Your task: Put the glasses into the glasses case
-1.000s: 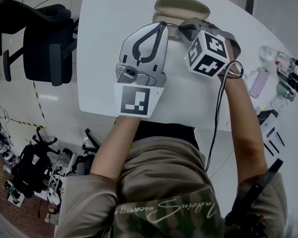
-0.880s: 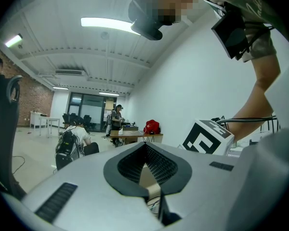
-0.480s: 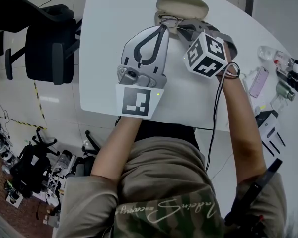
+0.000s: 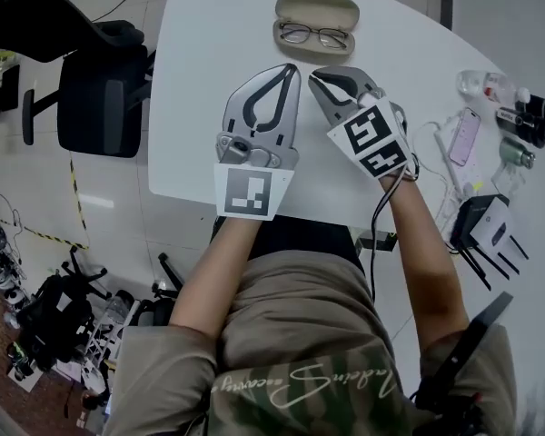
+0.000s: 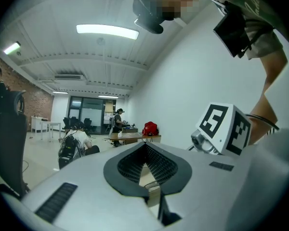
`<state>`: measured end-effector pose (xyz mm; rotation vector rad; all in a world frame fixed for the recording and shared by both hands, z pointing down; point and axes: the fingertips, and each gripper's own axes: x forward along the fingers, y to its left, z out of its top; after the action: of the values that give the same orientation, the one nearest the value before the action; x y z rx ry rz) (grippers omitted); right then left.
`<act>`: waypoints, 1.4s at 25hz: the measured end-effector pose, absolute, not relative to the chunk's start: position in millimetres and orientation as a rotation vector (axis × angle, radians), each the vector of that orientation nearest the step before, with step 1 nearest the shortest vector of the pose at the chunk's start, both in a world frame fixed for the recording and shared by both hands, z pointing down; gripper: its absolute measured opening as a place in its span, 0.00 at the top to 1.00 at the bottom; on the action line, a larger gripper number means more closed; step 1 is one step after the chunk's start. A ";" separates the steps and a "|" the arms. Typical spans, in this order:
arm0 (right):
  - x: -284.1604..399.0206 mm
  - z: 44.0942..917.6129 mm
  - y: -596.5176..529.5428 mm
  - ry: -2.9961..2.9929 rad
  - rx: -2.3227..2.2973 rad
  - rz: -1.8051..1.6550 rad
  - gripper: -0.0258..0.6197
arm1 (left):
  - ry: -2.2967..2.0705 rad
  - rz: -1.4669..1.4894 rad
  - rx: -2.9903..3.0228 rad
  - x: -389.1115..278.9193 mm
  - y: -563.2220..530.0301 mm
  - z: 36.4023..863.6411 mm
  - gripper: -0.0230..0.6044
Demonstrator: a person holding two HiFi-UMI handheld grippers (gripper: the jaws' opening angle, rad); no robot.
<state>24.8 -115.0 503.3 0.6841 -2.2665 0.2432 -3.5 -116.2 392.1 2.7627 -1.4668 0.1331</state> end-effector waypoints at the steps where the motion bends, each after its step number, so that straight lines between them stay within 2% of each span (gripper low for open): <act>1: 27.6 495.0 -104.1 -2.300 0.762 0.273 0.92 | -1.467 0.111 2.741 -1.4 -106.6 390.5 0.96; 7: 50.2 424.5 -34.5 -2.465 1.141 0.221 0.92 | -1.439 -0.042 2.635 2.4 -47.0 354.8 0.96; 17: 57.7 329.1 130.4 -2.532 1.554 0.216 0.92 | -1.240 -0.111 2.683 -10.3 107.9 317.3 0.96; 24: 43.9 307.0 209.1 -2.435 1.615 0.134 0.93 | -1.162 -0.115 2.687 -31.5 199.1 306.5 0.96; 35: 87.5 270.4 258.5 -2.495 1.681 0.056 0.93 | -1.208 -0.076 2.743 19.5 237.7 276.5 0.96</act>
<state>87.5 258.5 270.4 1.6808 -2.4954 0.0555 19.5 237.7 276.5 2.7433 -1.2078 -0.0760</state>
